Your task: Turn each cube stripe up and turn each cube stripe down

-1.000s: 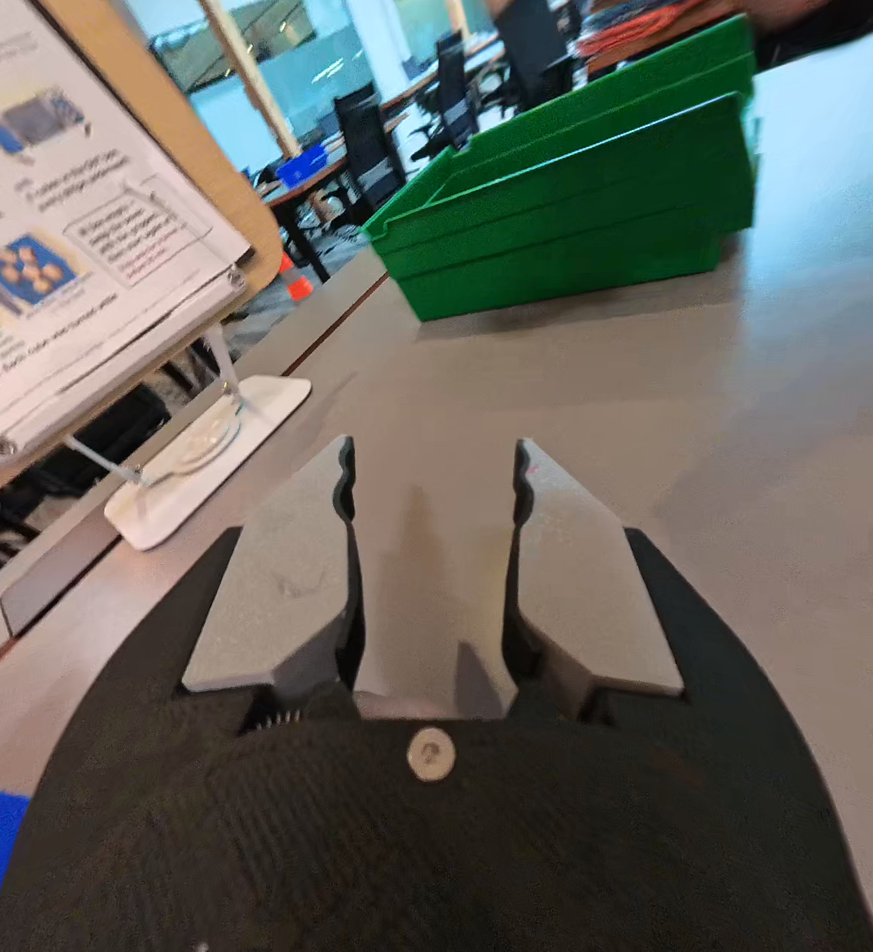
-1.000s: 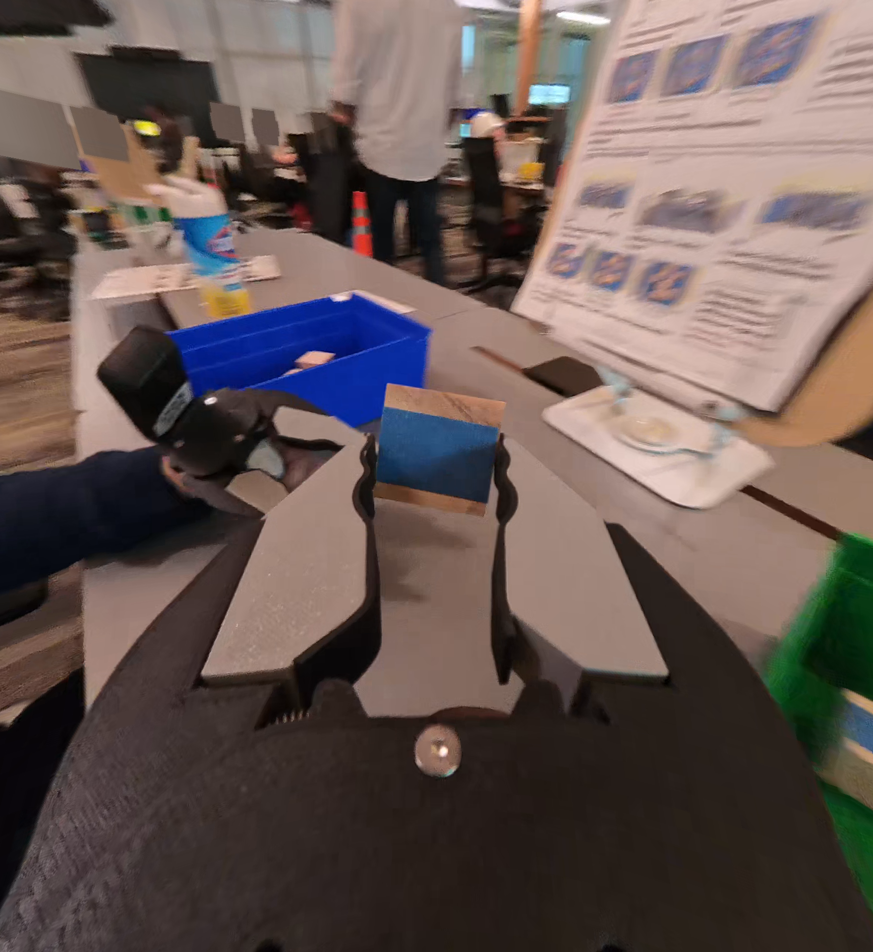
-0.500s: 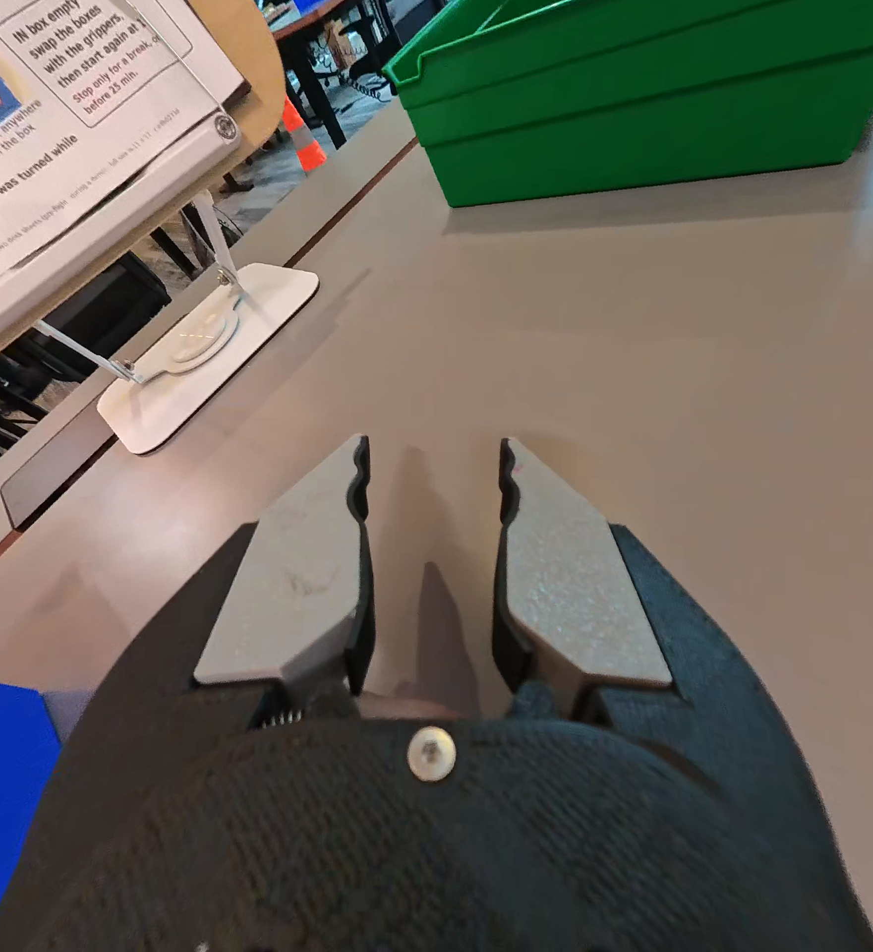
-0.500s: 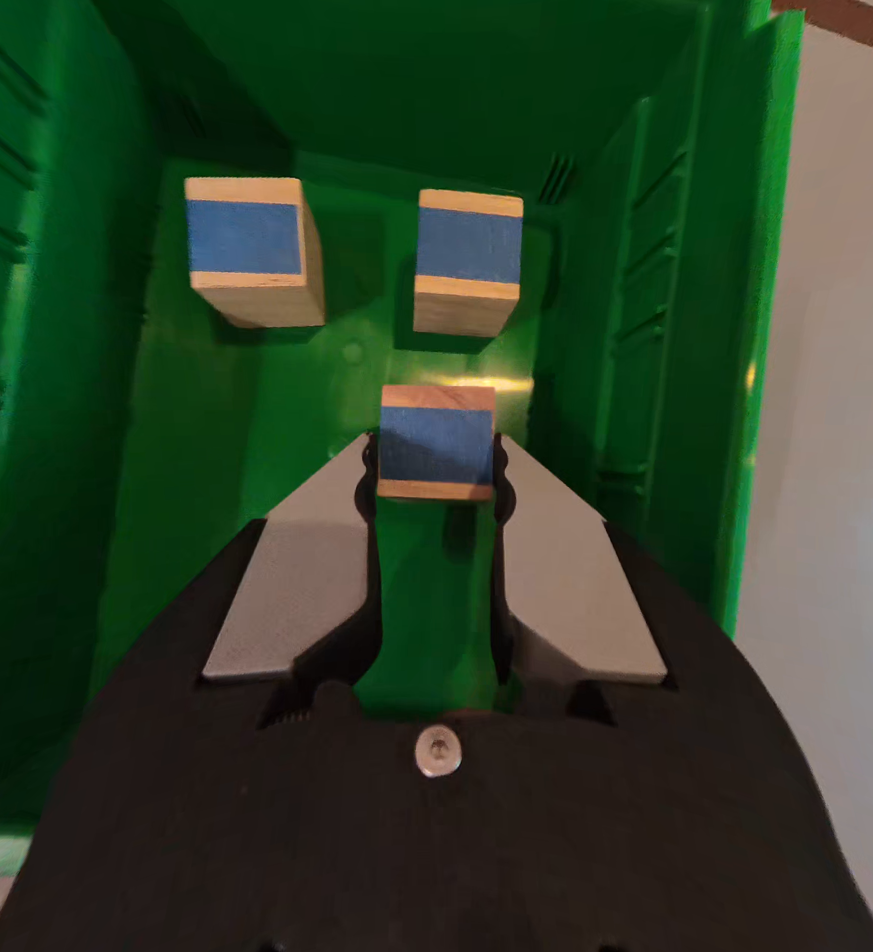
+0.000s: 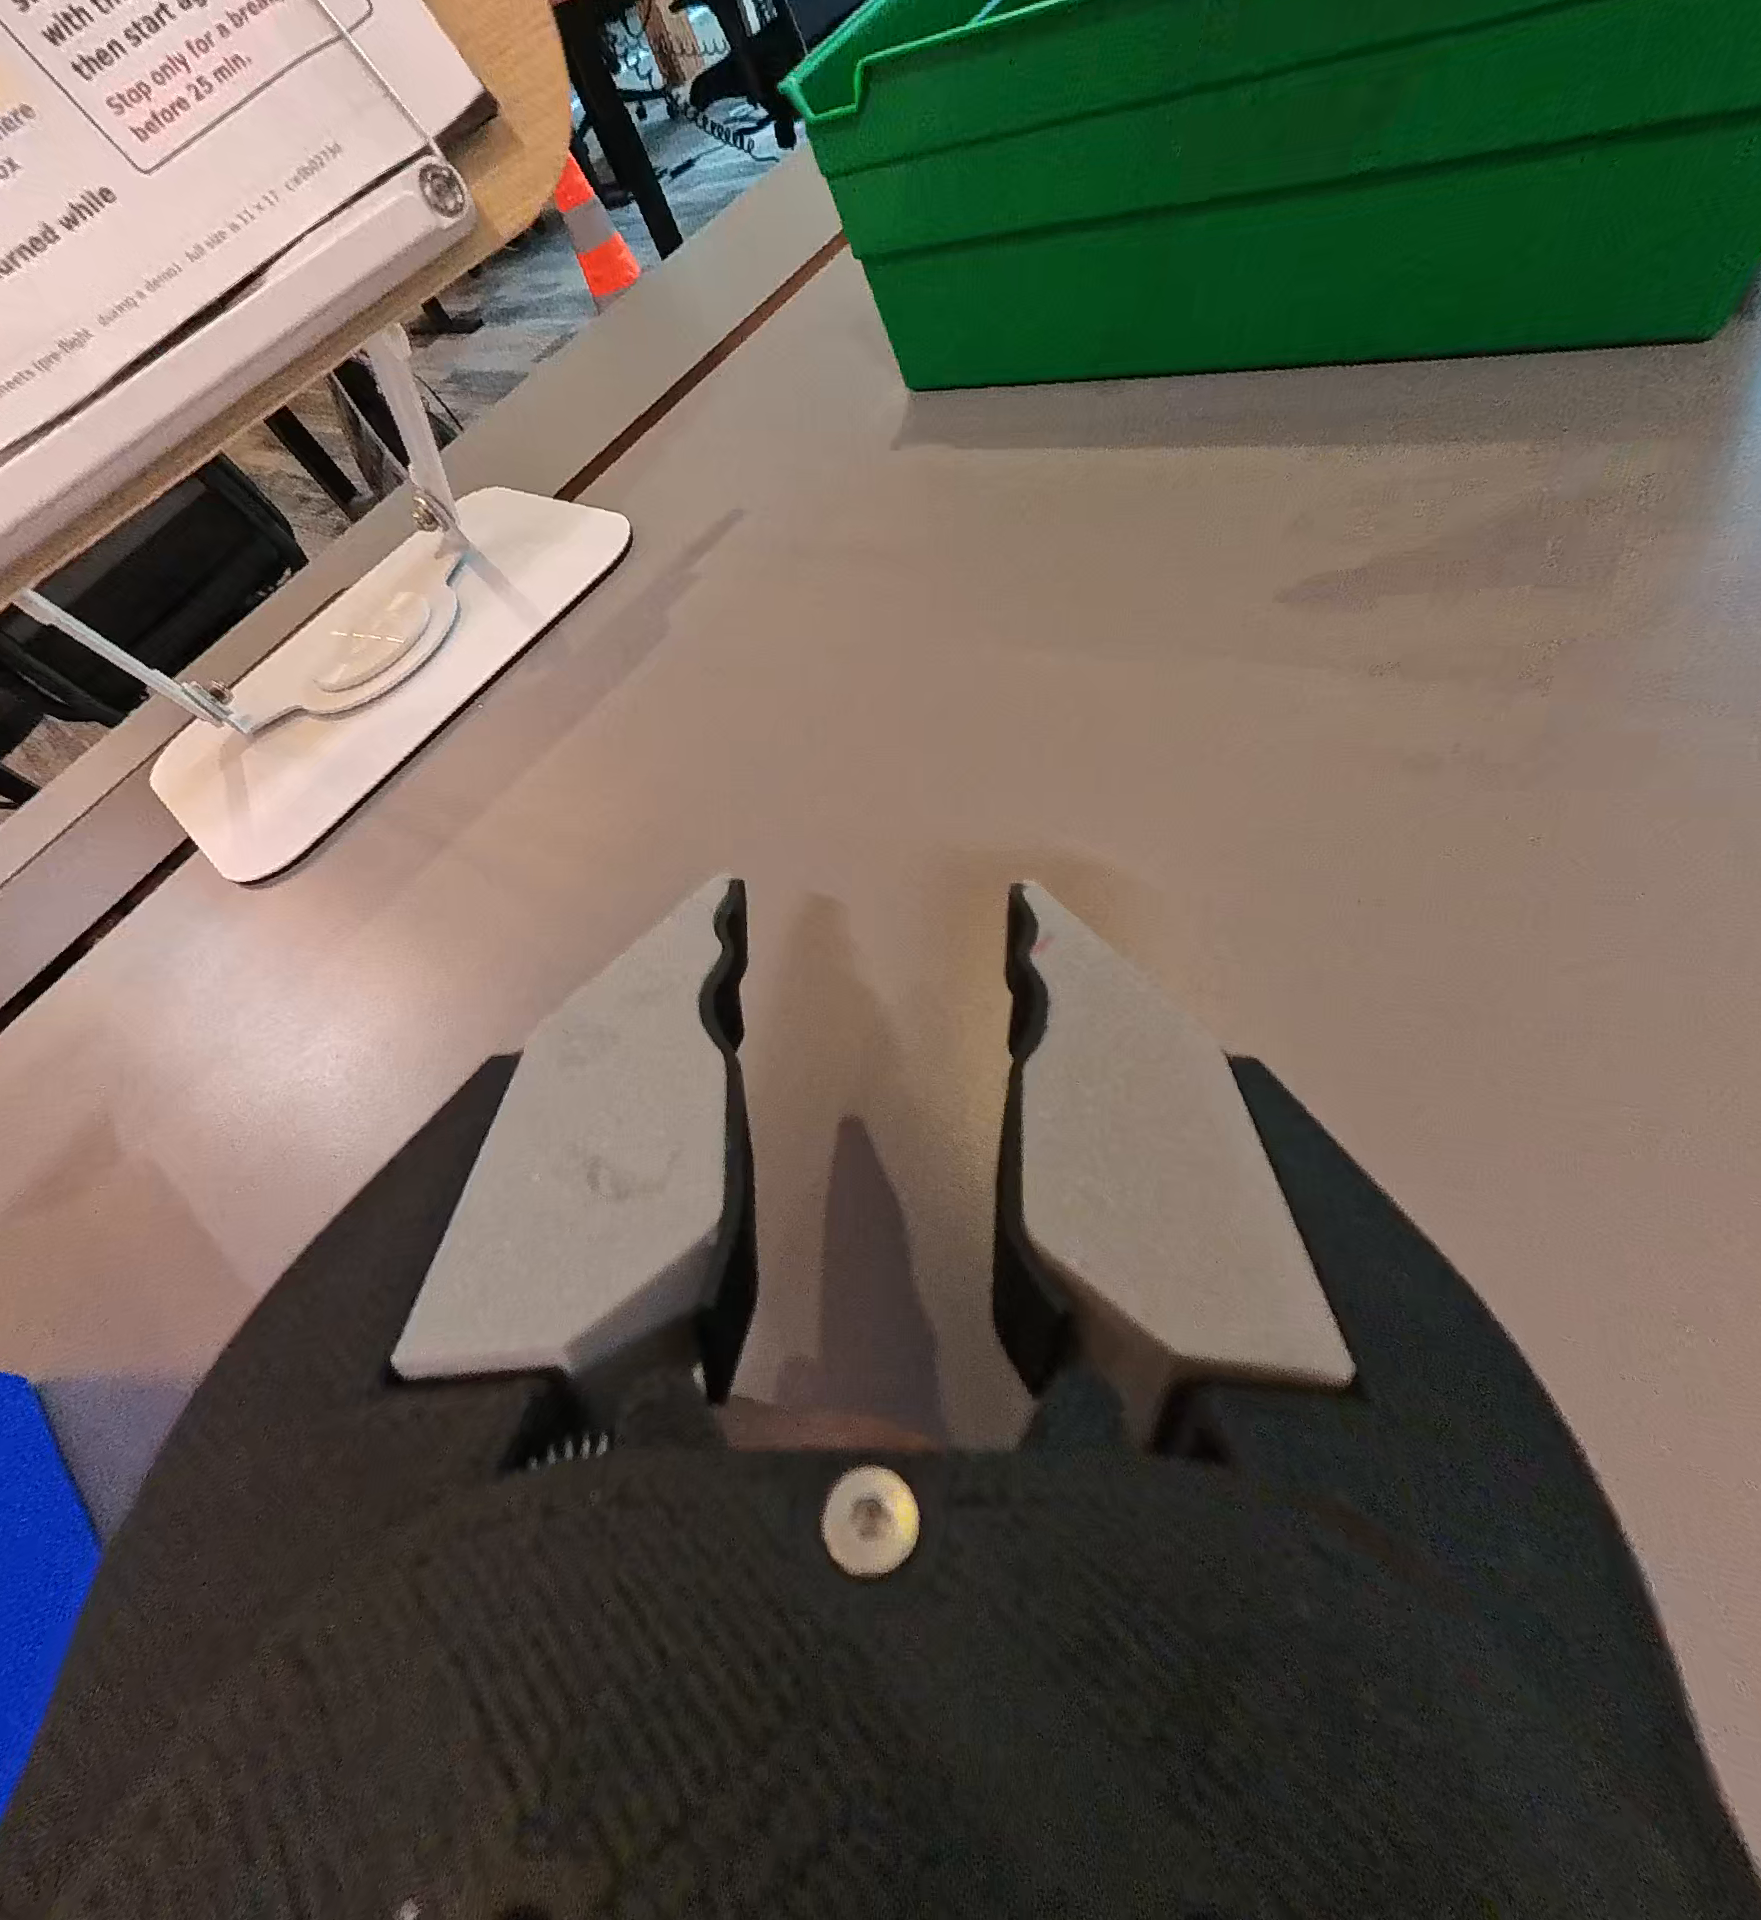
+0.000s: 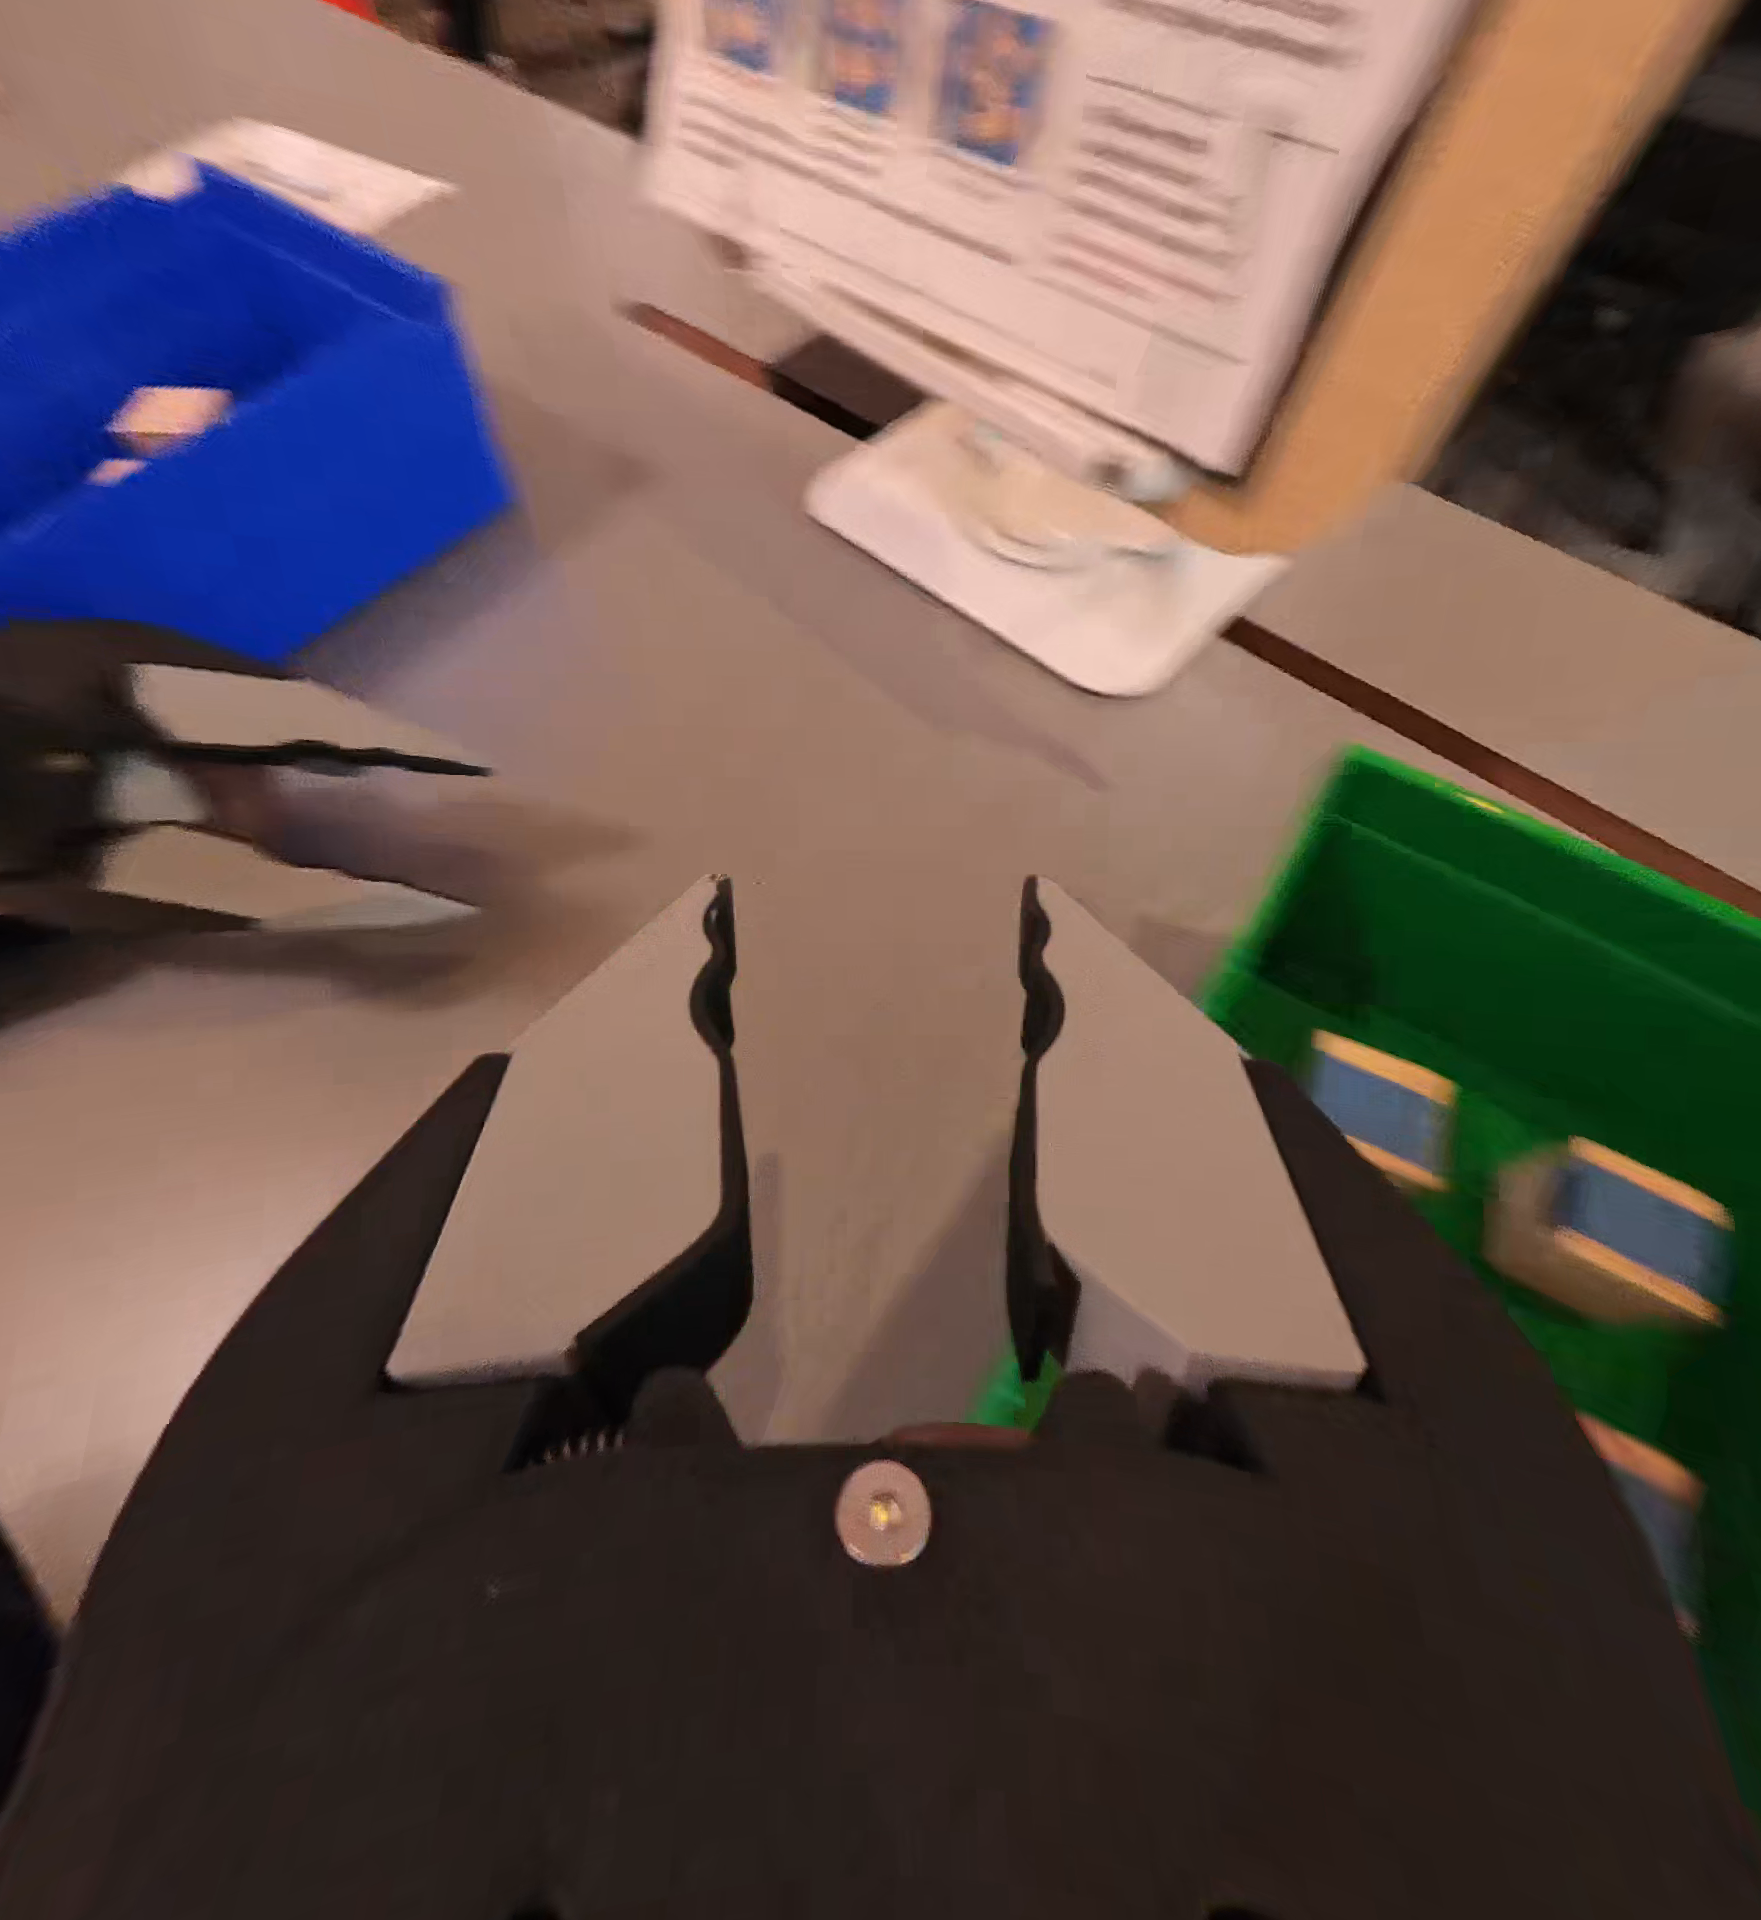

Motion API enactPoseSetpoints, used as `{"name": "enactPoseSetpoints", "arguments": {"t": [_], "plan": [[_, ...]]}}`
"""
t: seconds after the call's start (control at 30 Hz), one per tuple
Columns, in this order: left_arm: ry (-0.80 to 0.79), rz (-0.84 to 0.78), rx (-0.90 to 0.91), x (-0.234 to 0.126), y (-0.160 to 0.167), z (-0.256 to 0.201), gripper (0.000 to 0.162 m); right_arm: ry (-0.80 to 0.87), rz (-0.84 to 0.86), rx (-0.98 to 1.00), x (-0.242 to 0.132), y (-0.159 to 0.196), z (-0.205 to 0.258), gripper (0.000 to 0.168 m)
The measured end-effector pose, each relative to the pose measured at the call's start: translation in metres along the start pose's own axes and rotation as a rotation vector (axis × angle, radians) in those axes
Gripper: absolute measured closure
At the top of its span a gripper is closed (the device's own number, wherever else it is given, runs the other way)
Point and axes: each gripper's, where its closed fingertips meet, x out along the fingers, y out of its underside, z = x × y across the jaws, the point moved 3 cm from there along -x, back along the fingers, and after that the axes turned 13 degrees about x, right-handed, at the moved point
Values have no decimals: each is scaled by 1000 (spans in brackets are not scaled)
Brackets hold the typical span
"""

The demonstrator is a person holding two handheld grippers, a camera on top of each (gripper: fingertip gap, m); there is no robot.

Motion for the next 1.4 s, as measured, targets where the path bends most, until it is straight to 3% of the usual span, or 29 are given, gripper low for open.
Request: {"name": "enactPoseSetpoints", "arguments": {"t": [0.1,0.2,0.3,0.43,0.57,0.67,0.9,1.03,1.17,1.23,1.4], "plan": [[8,1,-24,-1,1,1,110,-36,61,-40,50,31,41,112],[3,-22,-45,-3,0,4,109,-4,115,-74,110,72,50,107],[-3,-35,-63,-5,0,6,108,9,110,-111,141,92,54,108],[-15,-33,-94,-8,-1,7,108,94,-28,-265,133,78,56,119],[-43,-33,-132,-31,-15,14,107,20,35,-235,132,92,64,116],[-113,-8,-102,-70,-30,42,109,-26,75,-204,132,100,67,115],[-121,-113,-270,-179,-58,121,110,-30,41,-230,124,93,72,115],[-143,123,-194,-196,-7,153,108,-22,37,-251,123,93,74,115],[-32,347,-54,-187,66,164,116,-35,53,-251,125,98,75,115],[69,462,-21,-183,97,160,108,-34,70,-251,126,102,74,115],[194,595,11,-172,141,161,108,-39,81,-255,128,106,75,115]]}}
